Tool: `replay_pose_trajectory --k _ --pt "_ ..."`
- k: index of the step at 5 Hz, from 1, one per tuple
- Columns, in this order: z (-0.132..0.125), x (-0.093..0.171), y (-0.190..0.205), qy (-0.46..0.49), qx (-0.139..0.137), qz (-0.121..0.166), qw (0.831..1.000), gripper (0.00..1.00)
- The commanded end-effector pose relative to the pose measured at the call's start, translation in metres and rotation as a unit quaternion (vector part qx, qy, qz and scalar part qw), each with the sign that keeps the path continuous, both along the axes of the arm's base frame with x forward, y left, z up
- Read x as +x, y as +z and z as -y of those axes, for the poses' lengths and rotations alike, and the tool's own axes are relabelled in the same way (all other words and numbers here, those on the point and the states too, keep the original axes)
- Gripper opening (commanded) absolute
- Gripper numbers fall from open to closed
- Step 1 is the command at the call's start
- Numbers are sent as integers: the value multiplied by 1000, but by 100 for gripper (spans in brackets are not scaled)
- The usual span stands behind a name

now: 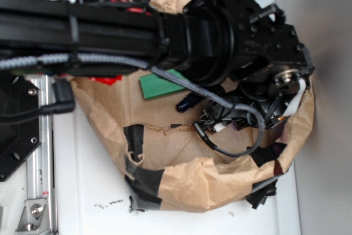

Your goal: Grab the black box.

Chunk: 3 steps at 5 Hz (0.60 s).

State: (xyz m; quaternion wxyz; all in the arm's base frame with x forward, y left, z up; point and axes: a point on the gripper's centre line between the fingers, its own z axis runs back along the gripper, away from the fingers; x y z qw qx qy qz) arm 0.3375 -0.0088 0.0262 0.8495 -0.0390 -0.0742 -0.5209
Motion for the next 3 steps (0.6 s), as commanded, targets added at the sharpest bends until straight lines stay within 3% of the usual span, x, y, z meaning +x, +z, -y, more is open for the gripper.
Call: replay_pose_trajectory --k 1,3 --pt "29 -25 7 -76 5 25 997 0" --pt "28 -63 33 -38 22 28 999 0"
